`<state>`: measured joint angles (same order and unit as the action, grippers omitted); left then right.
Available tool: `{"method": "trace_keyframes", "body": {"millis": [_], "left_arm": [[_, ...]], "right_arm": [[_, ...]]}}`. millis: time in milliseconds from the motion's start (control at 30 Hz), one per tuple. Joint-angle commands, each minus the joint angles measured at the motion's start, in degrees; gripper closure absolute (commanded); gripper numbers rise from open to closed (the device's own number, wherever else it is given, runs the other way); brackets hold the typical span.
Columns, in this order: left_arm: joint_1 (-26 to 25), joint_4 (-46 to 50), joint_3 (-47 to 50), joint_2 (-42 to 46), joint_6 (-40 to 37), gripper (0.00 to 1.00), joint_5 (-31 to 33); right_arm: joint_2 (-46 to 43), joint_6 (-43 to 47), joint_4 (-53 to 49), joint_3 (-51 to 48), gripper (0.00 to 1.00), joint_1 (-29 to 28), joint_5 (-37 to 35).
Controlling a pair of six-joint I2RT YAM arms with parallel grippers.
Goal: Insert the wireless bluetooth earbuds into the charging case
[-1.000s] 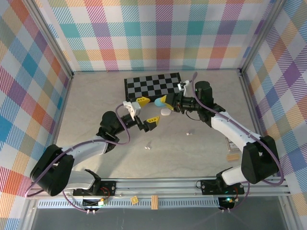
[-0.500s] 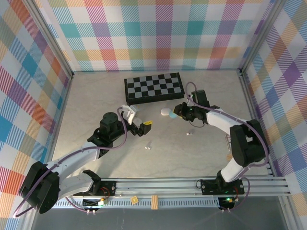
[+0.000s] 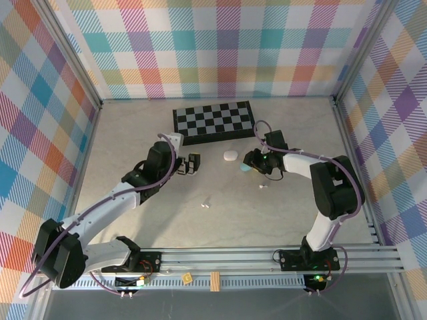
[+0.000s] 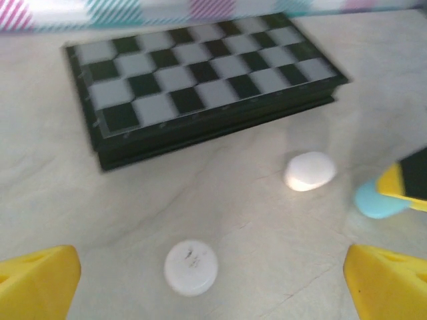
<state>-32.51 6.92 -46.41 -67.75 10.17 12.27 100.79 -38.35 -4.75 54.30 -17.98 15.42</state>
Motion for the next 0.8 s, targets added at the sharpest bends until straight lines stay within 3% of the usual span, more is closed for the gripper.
{"method": "trace_keyframes", "body": {"millis": [0, 133, 233, 467, 767], "left_arm": [[-0.18, 16.07, -3.81, -1.78, 17.10, 0.00, 10.70], [-0.44, 21.86, -4.35, -2.04, 35.03, 0.00, 12.30], [-0.62, 25.88, -5.77, -3.65, 42.48, 0.00, 12.55], [-2.73, 35.13, -17.33, -18.18, 40.68, 0.00, 8.06], [-4.57, 48.36, -34.99, -37.90, 51.62, 0.06, 9.73]], "right_arm": [[-3.59, 4.23, -3.61, 0.74, 0.46, 0.52, -4.45], [-7.27, 8.09, -7.32, 1.76, 0.35, 0.51, -8.73], [-9.53, 9.89, -9.10, 2.30, 0.33, 0.48, -10.39], [-12.12, 9.86, -9.64, 1.79, 0.32, 0.49, -7.72], [-16.20, 10.76, -10.14, -0.99, 0.32, 0.53, -6.98]]}}
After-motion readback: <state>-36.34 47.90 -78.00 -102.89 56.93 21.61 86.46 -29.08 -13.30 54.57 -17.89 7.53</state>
